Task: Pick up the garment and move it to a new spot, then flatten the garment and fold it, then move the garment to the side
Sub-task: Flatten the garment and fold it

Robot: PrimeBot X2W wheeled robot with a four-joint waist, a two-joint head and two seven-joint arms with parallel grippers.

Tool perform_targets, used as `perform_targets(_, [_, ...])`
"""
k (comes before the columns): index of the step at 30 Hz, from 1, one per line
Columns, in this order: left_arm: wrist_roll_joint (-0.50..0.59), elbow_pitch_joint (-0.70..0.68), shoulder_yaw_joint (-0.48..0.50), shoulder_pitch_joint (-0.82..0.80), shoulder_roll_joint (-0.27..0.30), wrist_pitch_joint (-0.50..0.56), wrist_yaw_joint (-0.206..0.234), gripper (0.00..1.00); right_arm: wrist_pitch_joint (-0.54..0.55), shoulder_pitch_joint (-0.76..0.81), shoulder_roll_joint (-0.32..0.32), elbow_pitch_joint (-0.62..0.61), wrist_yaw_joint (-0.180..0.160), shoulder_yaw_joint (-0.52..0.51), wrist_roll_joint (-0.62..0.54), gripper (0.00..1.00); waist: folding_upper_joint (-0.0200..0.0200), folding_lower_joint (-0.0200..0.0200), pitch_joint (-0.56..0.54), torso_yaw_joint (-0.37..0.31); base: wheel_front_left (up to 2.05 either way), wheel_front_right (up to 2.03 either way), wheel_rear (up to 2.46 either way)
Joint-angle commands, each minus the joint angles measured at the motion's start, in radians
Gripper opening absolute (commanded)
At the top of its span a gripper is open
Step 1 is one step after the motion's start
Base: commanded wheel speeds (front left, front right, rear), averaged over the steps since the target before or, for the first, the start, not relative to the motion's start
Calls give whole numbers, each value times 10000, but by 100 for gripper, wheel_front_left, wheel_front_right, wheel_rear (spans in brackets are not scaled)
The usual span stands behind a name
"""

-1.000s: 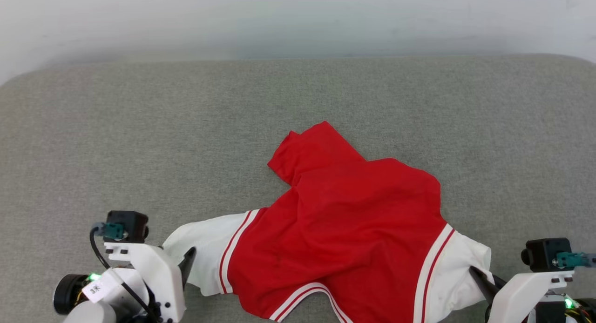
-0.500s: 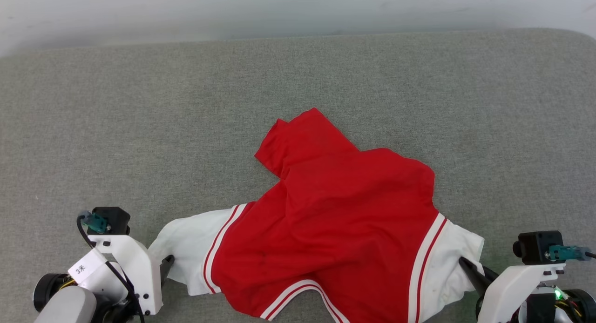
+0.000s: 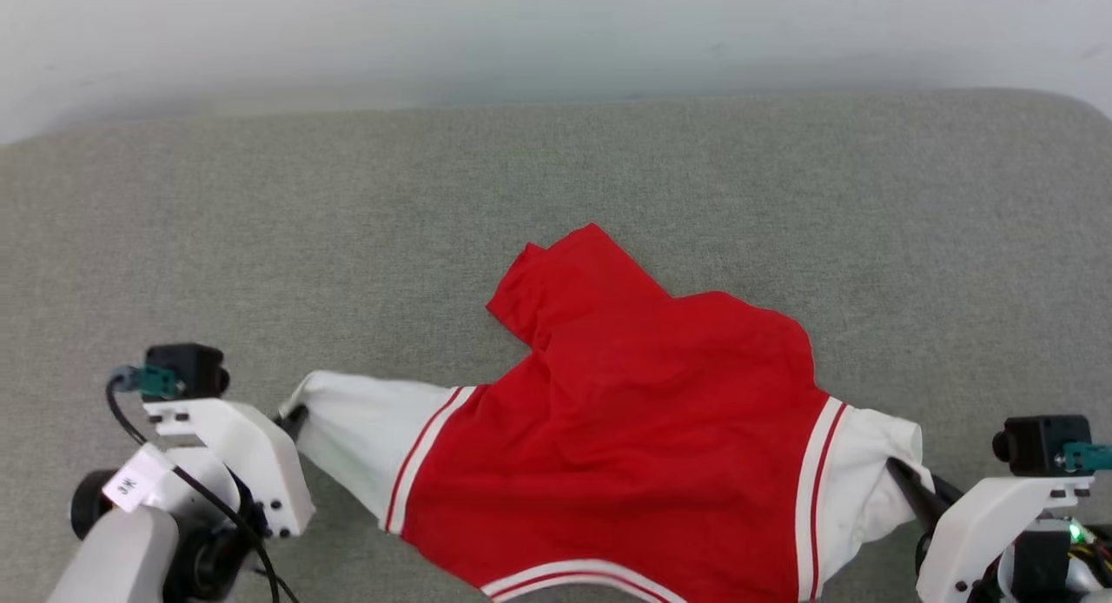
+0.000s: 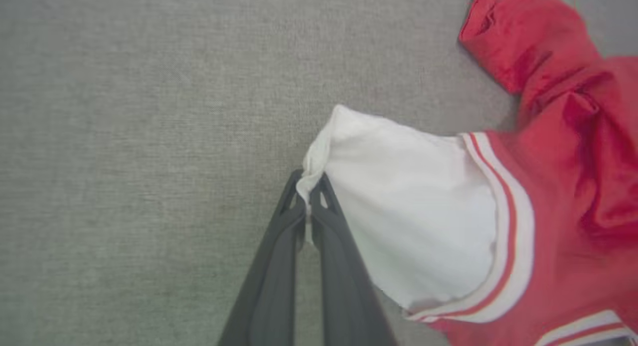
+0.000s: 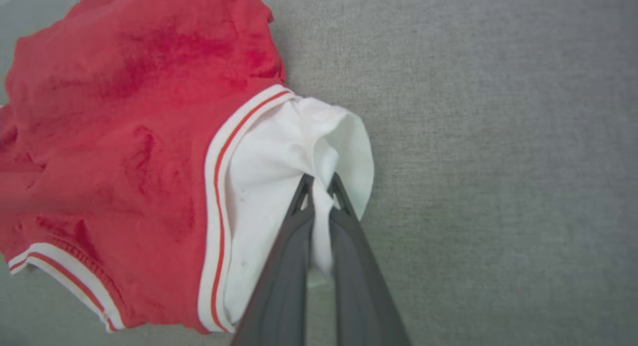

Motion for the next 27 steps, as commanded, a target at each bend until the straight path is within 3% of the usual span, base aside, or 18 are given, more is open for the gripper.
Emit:
perform_targets(1, [48, -64, 84, -135, -9, -126, 69, 0, -62, -190, -54, -67, -6, -51, 18, 0, 0, -1, -96, 53, 0, 0, 0])
perform_targets(12, [384, -676, 624, -1957, -2, -1160, 307, 0, -14, -2082, -583, -159, -6, 27, -162, 0, 0, -1, -372, 81, 0, 0, 0])
perform_targets(27, [1721, 1350, 168, -7472, -63, -2203, 83, 0, -420, -8103, -1471, 1135, -8, 890, -219, 0, 0, -1, 1299, 54, 0, 0, 0])
